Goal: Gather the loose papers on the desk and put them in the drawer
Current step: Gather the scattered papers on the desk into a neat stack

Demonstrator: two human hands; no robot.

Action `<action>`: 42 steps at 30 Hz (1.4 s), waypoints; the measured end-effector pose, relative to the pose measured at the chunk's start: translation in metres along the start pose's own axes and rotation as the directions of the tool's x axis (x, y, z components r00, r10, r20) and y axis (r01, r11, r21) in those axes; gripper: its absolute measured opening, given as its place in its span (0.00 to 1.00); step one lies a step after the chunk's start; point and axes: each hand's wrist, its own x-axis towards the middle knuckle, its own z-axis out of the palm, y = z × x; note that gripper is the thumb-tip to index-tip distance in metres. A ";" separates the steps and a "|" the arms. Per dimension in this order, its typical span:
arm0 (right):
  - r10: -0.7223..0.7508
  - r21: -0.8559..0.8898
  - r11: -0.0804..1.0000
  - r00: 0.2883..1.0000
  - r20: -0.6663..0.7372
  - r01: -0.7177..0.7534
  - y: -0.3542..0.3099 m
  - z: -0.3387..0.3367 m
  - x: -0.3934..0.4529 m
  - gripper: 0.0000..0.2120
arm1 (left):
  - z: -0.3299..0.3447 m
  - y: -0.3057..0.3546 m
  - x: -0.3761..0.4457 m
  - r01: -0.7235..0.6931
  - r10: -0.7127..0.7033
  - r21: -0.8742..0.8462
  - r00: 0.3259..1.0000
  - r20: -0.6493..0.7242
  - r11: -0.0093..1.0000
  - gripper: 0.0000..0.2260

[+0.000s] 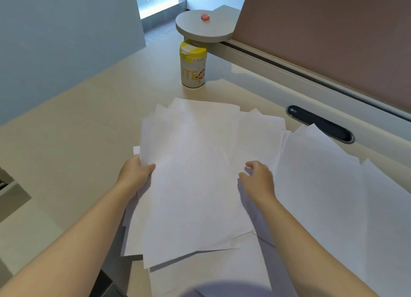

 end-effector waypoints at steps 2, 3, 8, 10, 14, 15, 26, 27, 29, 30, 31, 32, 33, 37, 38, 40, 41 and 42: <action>0.005 -0.219 0.976 0.997 -0.078 -0.022 0.006 -0.007 -0.002 0.22 | 0.000 0.003 -0.002 -0.014 0.013 0.026 0.999 0.053 1.000 0.13; 0.040 -0.225 0.973 0.997 -0.068 -0.054 0.008 -0.011 -0.004 0.24 | 0.001 0.004 -0.002 -0.025 0.021 0.044 0.996 0.092 0.999 0.11; 0.136 0.292 0.942 0.984 0.111 -0.163 0.005 -0.013 -0.016 0.26 | 0.006 0.019 -0.003 -0.141 0.159 -0.098 0.964 0.213 0.985 0.11; 0.189 0.520 0.815 0.965 0.182 -0.258 0.001 -0.010 -0.020 0.28 | 0.002 0.024 -0.002 -0.144 0.191 -0.224 0.959 0.208 0.964 0.09; 0.090 0.659 0.703 0.953 0.291 -0.267 -0.009 -0.011 -0.025 0.18 | -0.006 0.033 0.004 -0.026 0.171 -0.481 0.950 0.261 0.876 0.03; 0.052 0.686 0.693 0.965 0.257 -0.220 -0.011 -0.012 -0.025 0.16 | -0.005 0.037 0.003 0.002 0.158 -0.497 0.947 0.280 0.868 0.04; 0.273 0.347 0.919 0.937 -0.217 -0.188 0.058 -0.066 -0.030 0.13 | 0.080 0.071 -0.032 -0.224 0.161 0.125 0.909 0.384 0.967 0.03; 0.311 0.300 0.924 0.924 -0.223 -0.239 0.071 -0.072 -0.028 0.15 | 0.087 0.072 -0.036 -0.228 0.143 0.209 0.922 0.359 0.951 0.07; 0.390 0.138 0.920 0.894 -0.220 -0.368 0.093 -0.083 -0.026 0.16 | 0.099 0.072 -0.042 -0.183 0.079 0.333 0.950 0.303 0.925 0.21; 0.422 0.031 0.904 0.877 -0.232 -0.426 0.104 -0.088 -0.025 0.17 | 0.103 0.071 -0.046 -0.169 0.074 0.354 0.961 0.267 0.920 0.25; 0.442 -0.059 0.881 0.861 -0.251 -0.469 0.113 -0.093 -0.025 0.18 | 0.105 0.071 -0.049 -0.144 0.057 0.357 0.969 0.242 0.923 0.27; 0.452 -0.124 0.859 0.850 -0.272 -0.496 0.121 -0.098 -0.025 0.18 | 0.109 0.070 -0.049 -0.111 0.034 0.331 0.973 0.230 0.937 0.28; 0.459 -0.147 0.847 0.842 -0.282 -0.511 0.129 -0.102 -0.026 0.19 | 0.111 0.069 -0.050 -0.078 0.007 0.298 0.972 0.234 0.951 0.29; 0.501 -0.118 0.836 0.834 -0.232 -0.535 0.154 -0.117 -0.025 0.20 | 0.117 0.067 -0.058 -0.041 -0.043 0.275 0.955 0.293 0.961 0.11; 0.487 -0.124 0.846 0.846 -0.219 -0.519 0.158 -0.119 -0.024 0.20 | 0.121 0.067 -0.061 -0.066 -0.022 0.273 0.951 0.309 0.960 0.06; 0.405 -0.073 0.901 0.889 -0.214 -0.428 0.164 -0.119 -0.022 0.16 | 0.133 0.066 -0.066 -0.110 0.034 0.211 0.942 0.333 0.971 0.13; 0.367 0.001 0.926 0.904 -0.220 -0.376 0.166 -0.118 -0.020 0.10 | 0.139 0.067 -0.069 -0.113 0.055 0.162 0.944 0.325 0.980 0.14; 0.328 0.086 0.945 0.916 -0.229 -0.317 0.166 -0.117 -0.019 0.04 | 0.145 0.068 -0.073 -0.113 0.076 0.111 0.952 0.297 0.987 0.14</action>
